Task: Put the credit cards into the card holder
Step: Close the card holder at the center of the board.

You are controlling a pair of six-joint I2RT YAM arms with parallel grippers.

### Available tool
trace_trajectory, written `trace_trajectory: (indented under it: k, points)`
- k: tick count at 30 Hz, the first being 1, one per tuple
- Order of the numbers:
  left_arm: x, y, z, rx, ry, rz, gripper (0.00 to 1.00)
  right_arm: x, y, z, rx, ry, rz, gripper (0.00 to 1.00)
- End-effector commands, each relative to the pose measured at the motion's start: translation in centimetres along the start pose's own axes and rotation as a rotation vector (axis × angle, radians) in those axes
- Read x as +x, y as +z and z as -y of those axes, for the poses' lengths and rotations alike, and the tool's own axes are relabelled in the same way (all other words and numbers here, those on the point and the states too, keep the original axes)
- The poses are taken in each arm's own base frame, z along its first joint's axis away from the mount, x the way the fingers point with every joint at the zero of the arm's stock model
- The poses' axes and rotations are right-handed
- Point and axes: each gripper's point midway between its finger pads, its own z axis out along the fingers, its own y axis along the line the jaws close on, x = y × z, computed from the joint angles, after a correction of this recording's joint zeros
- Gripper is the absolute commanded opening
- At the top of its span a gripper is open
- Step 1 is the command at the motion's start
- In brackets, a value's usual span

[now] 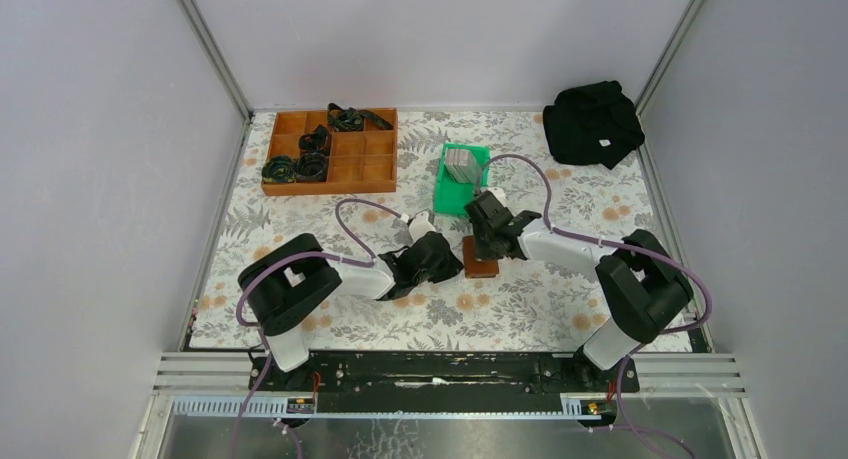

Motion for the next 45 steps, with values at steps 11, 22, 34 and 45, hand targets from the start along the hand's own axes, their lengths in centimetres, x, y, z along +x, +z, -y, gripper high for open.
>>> trace_trajectory:
  k: [11,22,34,45]
  points:
    - [5.1,-1.3,-8.6,-0.335,0.159,-0.188,0.21,6.3,3.0,3.5,-0.07,0.192,-0.165,0.0]
    - [3.8,-1.9,-7.3,-0.355,0.191,-0.154,0.21,7.4,3.3,4.4,-0.107,0.345,-0.207,0.0]
    - [3.0,-2.6,-5.9,-0.348,0.221,-0.14,0.21,9.3,3.1,5.8,-0.035,0.488,-0.273,0.0]
    - [-0.7,-2.4,0.8,-0.232,0.301,-0.06,0.21,10.6,3.0,7.0,0.052,0.546,-0.319,0.0]
